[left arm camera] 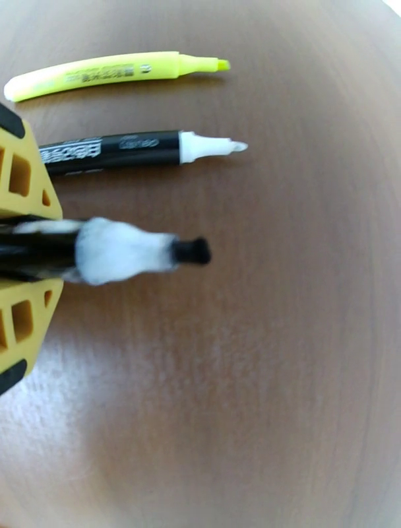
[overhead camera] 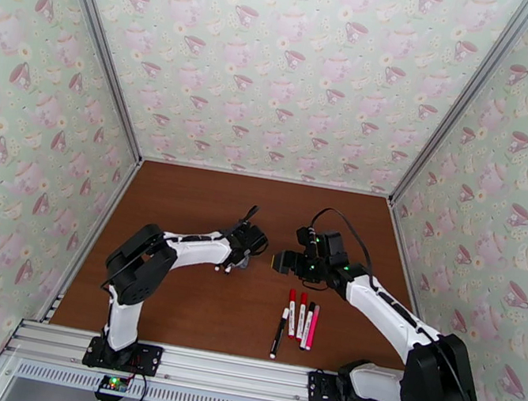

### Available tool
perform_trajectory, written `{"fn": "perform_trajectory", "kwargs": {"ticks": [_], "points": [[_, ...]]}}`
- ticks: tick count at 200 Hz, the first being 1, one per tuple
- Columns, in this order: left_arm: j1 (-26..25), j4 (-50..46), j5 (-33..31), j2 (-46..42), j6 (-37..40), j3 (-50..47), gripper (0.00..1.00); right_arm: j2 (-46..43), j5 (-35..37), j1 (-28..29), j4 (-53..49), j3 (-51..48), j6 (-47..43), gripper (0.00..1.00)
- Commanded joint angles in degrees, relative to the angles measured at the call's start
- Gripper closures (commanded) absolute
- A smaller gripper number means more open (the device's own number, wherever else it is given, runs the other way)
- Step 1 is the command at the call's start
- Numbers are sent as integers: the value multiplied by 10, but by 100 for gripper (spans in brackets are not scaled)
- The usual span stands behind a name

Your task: Open the pen caps

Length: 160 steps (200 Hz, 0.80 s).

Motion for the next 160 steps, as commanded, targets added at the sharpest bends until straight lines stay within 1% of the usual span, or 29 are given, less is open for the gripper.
{"fn": "perform_trajectory", "kwargs": {"ticks": [1,25,56,71,160], "points": [[5,-19,-25,9,11,16,72,-15,-12,3,6,-6,7,11],[5,-20,-21,-7,11,15,68,-15,-11,3,6,-8,5,10],[4,-22,16,-24,8,10,70,-10,-8,3,6,-11,5,11],[4,-30,17,-18,7,13,70,-10,-6,3,8,-11,7,11],[6,-50,-55,28,26,28,77,-14,-2,3,4,-14,5,11]]}}
